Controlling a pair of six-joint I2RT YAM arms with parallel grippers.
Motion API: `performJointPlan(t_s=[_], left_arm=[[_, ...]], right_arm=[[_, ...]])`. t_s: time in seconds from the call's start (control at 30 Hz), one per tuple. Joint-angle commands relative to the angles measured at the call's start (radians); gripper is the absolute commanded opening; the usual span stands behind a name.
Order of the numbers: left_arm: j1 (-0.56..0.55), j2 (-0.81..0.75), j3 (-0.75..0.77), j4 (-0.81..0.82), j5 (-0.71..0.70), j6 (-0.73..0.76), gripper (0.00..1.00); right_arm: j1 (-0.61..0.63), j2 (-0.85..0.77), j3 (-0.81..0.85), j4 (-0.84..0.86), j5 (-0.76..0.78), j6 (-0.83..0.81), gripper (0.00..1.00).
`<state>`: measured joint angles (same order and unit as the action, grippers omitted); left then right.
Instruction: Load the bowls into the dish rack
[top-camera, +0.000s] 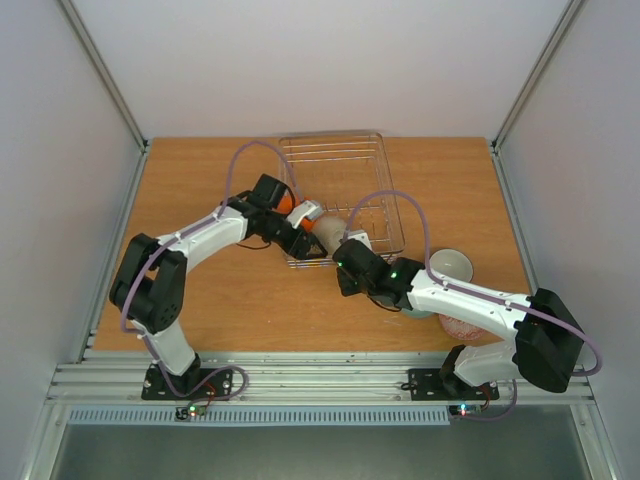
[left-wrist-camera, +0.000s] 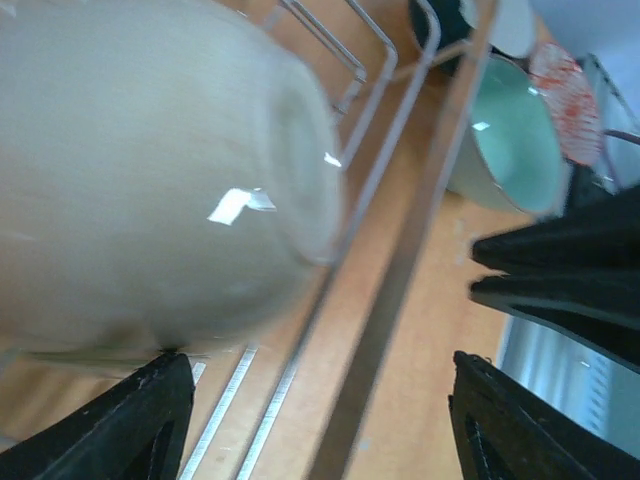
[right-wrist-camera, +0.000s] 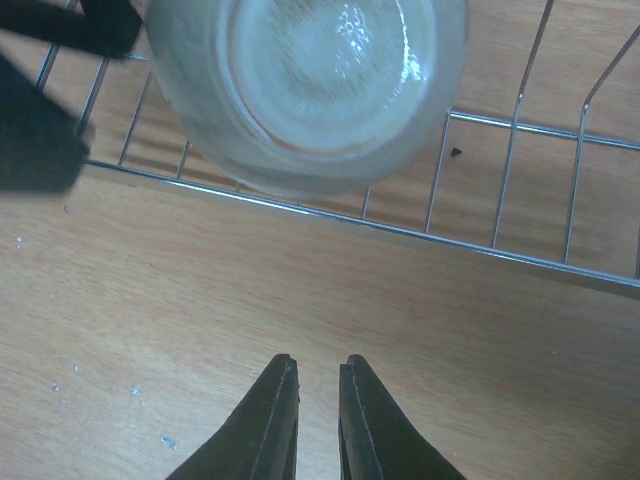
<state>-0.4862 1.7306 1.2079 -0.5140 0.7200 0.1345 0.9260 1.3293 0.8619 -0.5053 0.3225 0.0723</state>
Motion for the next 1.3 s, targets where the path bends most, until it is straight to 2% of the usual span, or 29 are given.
performJointPlan(t_s=[0.0,0.13,0.2,0.4,0.6,0.8,0.93,1.03,1.13,1.27], left_arm=[[-0.021,0.038,-0.040,-0.071,0.197,0.035,0.70],[-0.024,0.025,-0.049,-0.061,0.258,0.040,0.70],[-0.027,0.019,-0.048,-0.061,0.242,0.041,0.69],[-0.028,-0.041,-0.069,0.015,-0.157,-0.033,0.69],[-0.028,-0.074,-0.047,0.013,-0.358,-0.079,0.71],[-0.028,-0.126,-0.053,0.023,-0.371,-0.092,0.72],[-0.028,-0.180,-0.076,0.046,-0.290,-0.077,0.73],[-0.029,-0.215,-0.083,0.056,-0.281,-0.075,0.73],[-0.028,-0.253,-0.093,0.071,-0.345,-0.075,0.73],[-0.028,-0.291,-0.108,0.089,-0.449,-0.069,0.74]], right_arm=[[0.005,-0.023,-0.008,0.005,0.028,0.018,0.14],[0.005,-0.032,-0.013,0.006,0.035,0.022,0.14],[0.005,-0.033,-0.015,0.006,0.037,0.023,0.14],[0.005,-0.035,-0.018,0.004,0.042,0.026,0.14],[0.005,-0.025,-0.014,0.004,0.042,0.024,0.14],[0.005,-0.027,-0.013,0.004,0.044,0.026,0.14],[0.005,-0.062,-0.013,0.018,0.040,0.013,0.15],[0.004,-0.106,-0.007,0.040,0.021,-0.011,0.22],[0.005,-0.126,0.029,0.033,0.038,-0.034,0.43],[0.004,-0.093,0.087,0.032,0.059,-0.073,0.63]])
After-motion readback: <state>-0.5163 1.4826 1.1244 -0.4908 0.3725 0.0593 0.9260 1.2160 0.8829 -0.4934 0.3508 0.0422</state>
